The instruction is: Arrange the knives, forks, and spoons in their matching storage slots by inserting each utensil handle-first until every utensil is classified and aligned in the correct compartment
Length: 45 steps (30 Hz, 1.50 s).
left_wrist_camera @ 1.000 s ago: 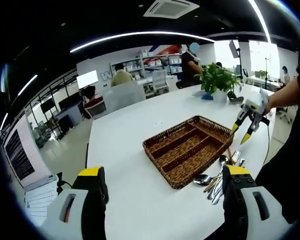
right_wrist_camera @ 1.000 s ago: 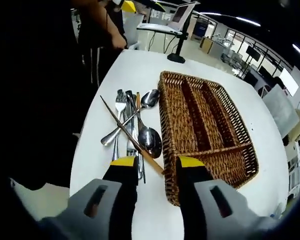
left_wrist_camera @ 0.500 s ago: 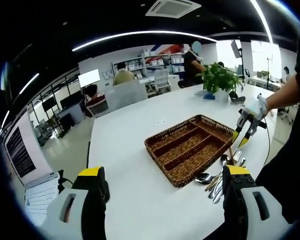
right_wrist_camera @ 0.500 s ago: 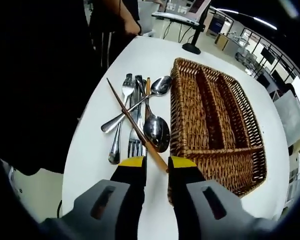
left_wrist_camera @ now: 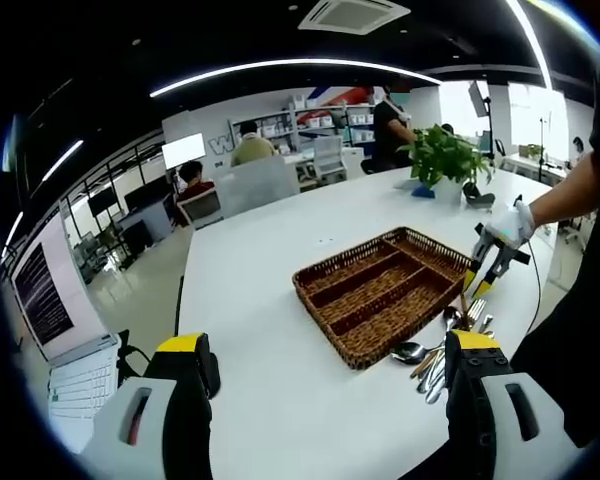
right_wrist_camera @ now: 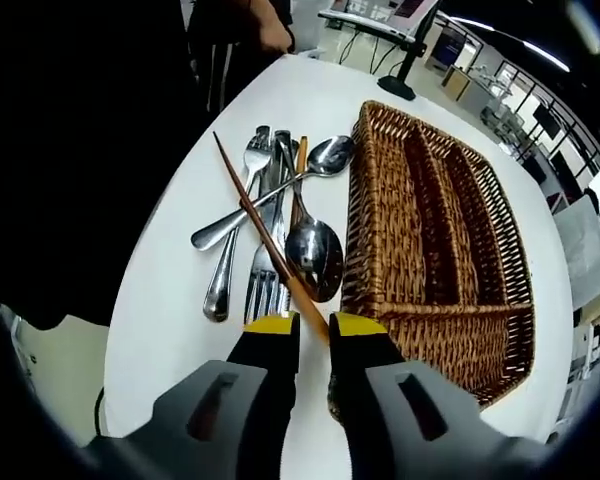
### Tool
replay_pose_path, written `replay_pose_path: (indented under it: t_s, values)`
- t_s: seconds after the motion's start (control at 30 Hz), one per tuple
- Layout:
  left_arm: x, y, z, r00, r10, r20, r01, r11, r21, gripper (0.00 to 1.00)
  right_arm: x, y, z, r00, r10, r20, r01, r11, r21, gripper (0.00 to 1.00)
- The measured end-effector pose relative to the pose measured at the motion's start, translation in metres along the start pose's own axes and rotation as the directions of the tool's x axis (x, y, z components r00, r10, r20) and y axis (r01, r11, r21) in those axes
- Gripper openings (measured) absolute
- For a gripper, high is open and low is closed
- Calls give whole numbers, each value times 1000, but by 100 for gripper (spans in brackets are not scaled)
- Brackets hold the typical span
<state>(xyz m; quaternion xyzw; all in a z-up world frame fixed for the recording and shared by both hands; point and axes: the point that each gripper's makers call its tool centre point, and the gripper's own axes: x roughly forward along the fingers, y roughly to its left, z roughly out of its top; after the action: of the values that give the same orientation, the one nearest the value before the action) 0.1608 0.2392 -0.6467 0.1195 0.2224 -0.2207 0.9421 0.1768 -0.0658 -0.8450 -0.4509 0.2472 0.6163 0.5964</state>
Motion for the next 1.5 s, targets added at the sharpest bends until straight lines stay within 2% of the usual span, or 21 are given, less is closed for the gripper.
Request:
replay_pose_path:
  t_s: [0.27,0.6,0.67,0.77,0.83,0.9,0.93,1.0,1.13,1.27,1.33,1.5]
  values:
    - [-2,2,-1,1000,9,0,-9,1000,-8,99,8,1,1,999,35,2,-35,999,7,10]
    - [-8,6,-5,1000,24,-6,-24,1000,-19,99,15,4,1,997,65,-51,-72,987,-140,10]
    - [-9,7,-4,1000,28,1,-28,999,-25,99,15,1,4,997,52,-56,-61,981,-183,11]
    - [-10,9,-3,999,32,7,-32,999,-29,99,16,2,6,997,59,-53,-67,980,-187,10]
    - [-10,9,-5,999,33,-1,-33,999,-25,99,22,6,1,994,78,-78,-93,974,-205,11]
    - [-10,9,-5,999,33,0,-33,999,-27,99,25,8,-4,990,85,-114,-105,976,-189,11]
    - [-10,9,-5,999,33,0,-33,999,-28,99,26,7,-3,993,69,-99,-86,979,-185,10]
    - [-11,9,-5,999,34,3,-34,999,-26,99,24,12,-5,989,91,-115,-107,984,-141,8]
    - [-12,8,-5,999,33,4,-33,999,-27,99,20,12,-7,991,87,-105,-102,984,-145,6]
    - [-12,8,-5,999,32,6,-32,999,-27,99,14,12,-6,991,92,-94,-102,989,-106,5]
    - [-12,8,-5,999,32,6,-32,999,-26,99,10,19,-6,988,125,-91,-130,991,-44,5]
    - [-11,7,-4,1000,24,12,-24,1000,-16,99,2,25,-3,984,153,-92,-153,988,10,4]
